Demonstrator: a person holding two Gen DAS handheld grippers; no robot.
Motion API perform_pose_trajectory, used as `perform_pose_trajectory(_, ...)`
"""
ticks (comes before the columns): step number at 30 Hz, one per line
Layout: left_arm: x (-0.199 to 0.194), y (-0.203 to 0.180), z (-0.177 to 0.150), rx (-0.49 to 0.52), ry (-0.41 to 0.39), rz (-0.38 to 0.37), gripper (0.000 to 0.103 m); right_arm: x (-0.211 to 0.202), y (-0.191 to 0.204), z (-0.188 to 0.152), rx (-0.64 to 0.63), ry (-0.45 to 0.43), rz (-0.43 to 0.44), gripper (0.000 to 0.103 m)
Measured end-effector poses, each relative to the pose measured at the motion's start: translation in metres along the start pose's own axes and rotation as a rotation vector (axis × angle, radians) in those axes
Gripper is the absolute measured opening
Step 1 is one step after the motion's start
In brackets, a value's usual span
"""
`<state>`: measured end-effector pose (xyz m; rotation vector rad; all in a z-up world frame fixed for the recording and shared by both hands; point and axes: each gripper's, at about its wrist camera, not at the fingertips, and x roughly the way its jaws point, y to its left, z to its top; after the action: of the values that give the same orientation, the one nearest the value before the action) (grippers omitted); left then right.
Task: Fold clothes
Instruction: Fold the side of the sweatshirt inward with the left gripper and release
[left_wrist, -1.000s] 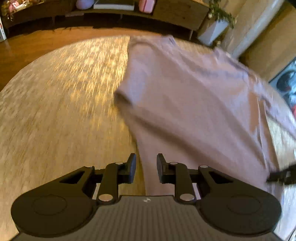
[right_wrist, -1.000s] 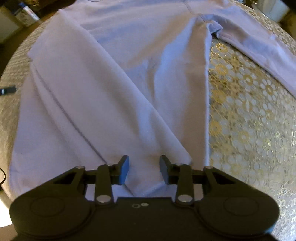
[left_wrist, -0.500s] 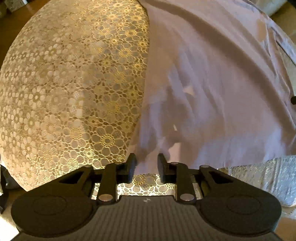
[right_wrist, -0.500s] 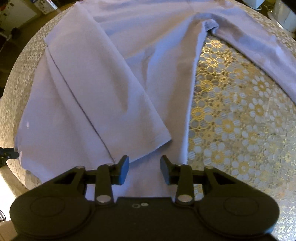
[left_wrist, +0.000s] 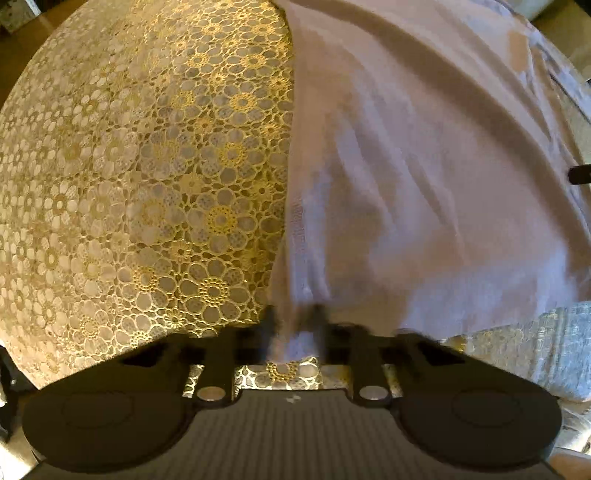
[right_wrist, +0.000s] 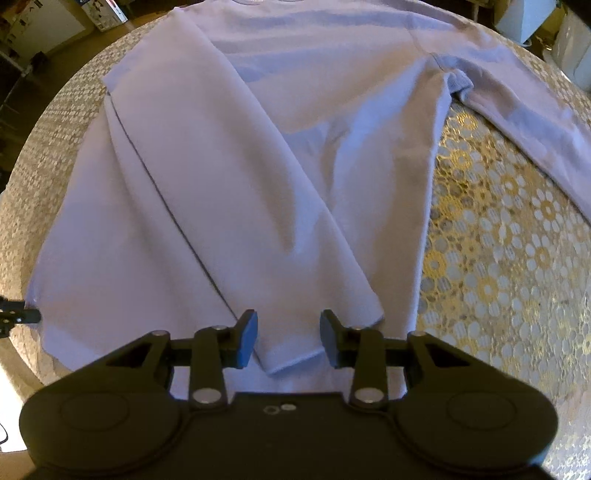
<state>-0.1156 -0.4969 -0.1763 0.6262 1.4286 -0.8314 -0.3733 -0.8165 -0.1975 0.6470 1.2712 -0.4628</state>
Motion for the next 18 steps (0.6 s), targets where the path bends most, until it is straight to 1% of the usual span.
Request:
perform_pose_trajectory(3, -0.009, 0.022, -0.005, -0.006, -0.004, 0.010, 0.003, 0.004, 0.004, 0.007, 0.000, -0.008, -0.011, 0.103)
perform_pose_trajectory(6, -0.008, 0.055, -0.012, -0.059, 0.012, 0.046, 0.003, 0.008, 0.008, 0.013, 0.000, -0.016, -0.022, 0.103)
perform_pose_trajectory(9, -0.002, 0.088, -0.017, -0.105, 0.030, 0.051, 0.003, 0.012, 0.011, 0.019, -0.003, -0.023, -0.033, 0.103)
perform_pose_trajectory(15, 0.009, 0.113, -0.018, -0.094, 0.042, 0.052, 0.004, 0.014, 0.021, 0.028, -0.062, -0.024, -0.062, 0.103)
perform_pose_trajectory(18, 0.007, 0.125, -0.017, -0.088, 0.050, 0.048, 0.006, 0.007, 0.016, 0.036, -0.022, -0.019, -0.050, 0.103)
